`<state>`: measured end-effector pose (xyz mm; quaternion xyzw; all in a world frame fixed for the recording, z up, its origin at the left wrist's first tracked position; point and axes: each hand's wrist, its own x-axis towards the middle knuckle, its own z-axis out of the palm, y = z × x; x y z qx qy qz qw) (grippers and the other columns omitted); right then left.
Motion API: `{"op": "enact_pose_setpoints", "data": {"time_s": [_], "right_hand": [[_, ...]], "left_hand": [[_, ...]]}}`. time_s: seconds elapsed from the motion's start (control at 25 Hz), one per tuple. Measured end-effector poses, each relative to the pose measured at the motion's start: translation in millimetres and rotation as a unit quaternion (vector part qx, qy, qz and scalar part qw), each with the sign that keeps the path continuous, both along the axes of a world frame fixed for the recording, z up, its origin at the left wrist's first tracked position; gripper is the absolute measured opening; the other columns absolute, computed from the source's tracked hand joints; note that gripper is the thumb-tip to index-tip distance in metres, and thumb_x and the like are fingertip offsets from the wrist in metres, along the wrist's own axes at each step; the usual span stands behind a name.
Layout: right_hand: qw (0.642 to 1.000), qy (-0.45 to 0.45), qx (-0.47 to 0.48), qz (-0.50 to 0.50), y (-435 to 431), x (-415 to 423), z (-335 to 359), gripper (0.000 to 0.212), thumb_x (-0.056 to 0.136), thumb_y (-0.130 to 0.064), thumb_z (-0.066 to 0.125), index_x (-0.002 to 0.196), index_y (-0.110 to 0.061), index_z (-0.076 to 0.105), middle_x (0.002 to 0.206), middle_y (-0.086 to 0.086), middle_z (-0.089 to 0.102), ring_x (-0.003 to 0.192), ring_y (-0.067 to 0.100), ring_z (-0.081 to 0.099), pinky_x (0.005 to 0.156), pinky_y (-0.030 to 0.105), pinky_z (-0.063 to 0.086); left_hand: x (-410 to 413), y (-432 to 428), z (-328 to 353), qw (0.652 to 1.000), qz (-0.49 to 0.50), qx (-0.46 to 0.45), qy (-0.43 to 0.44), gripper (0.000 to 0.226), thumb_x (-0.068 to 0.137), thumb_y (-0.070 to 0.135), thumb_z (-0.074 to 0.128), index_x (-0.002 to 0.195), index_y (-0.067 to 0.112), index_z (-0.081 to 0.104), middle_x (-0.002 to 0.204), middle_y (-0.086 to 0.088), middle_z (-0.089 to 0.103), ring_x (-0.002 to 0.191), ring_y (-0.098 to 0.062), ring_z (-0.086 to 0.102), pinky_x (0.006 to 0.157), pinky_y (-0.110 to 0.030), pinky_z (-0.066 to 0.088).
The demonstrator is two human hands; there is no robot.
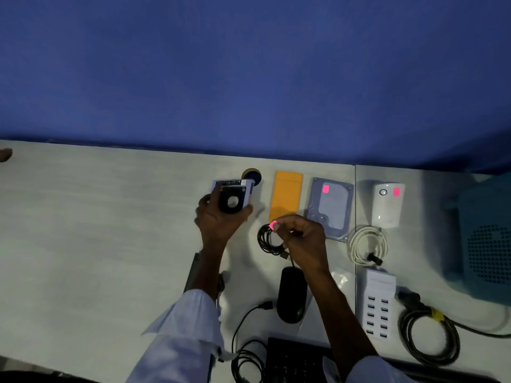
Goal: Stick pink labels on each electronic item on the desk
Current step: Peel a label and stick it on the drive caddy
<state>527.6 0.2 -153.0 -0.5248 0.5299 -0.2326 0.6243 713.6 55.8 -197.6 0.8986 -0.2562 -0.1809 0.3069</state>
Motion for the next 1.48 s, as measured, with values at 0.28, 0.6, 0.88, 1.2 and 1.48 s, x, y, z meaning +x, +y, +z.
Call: {"op": "enact_pose_setpoints", "data": {"time_s": [0.28,0.6,0.88,1.2,1.48], "right_hand": [[0.997,-0.063,-0.045,0.03,0.2,31.4,31.9,0.01,0.08,-0.009,0.079,0.089,-0.015,0.077,0.083,-0.006,0.078,0.08,0.011,0.072,0.069,0.019,0.054],[0.986,-0.019,-0.154,0.059,23.2,35.8,30.8,0.015,0.078,-0.013,0.081,0.084,-0.027,0.077,0.119,-0.011,0.064,0.113,0.005,0.057,0.085,0.01,0.042],[0.984,0.031,-0.167,0.056,42.7,50.3,10.1,0.012,0.075,-0.025,0.081,0.086,-0.029,0.078,0.151,-0.009,0.044,0.142,0.011,0.03,0.114,0.037,0.036],[0.984,0.039,-0.174,-0.025,41.9,59.9,8.3,0.05,0.062,-0.047,0.08,0.104,-0.022,0.066,0.125,-0.015,0.055,0.123,0.014,0.051,0.099,0.036,0.05],[0.986,0.061,-0.142,0.065,35.1,36.9,-8.3,0.067,0.072,-0.028,0.084,0.131,-0.026,0.052,0.136,-0.013,0.052,0.126,0.012,0.05,0.103,0.031,0.046]], "left_hand": [[-23.6,35.6,48.2,0.648,0.061,-0.358,0.669,0.049,0.075,0.046,0.06,0.106,0.008,0.058,0.103,-0.011,0.057,0.101,-0.03,0.053,0.099,-0.042,0.037],[-55.4,55.5,47.7,0.575,0.116,-0.338,0.736,0.049,0.091,0.045,0.026,0.111,0.008,0.052,0.105,-0.013,0.053,0.099,-0.028,0.058,0.089,-0.043,0.05],[-61.5,60.7,46.6,0.592,0.125,-0.337,0.721,0.05,0.086,0.041,0.035,0.105,0.011,0.071,0.102,-0.011,0.069,0.098,-0.024,0.067,0.083,-0.036,0.053],[-62.7,59.8,44.7,0.613,0.119,-0.328,0.709,0.053,0.082,0.045,0.048,0.117,0.009,0.065,0.111,-0.013,0.066,0.105,-0.026,0.064,0.087,-0.036,0.052],[-34.4,37.0,33.9,0.844,0.133,-0.203,0.479,0.036,0.098,0.027,0.047,0.124,0.006,0.062,0.109,-0.011,0.069,0.099,-0.02,0.066,0.079,-0.026,0.056]]}}
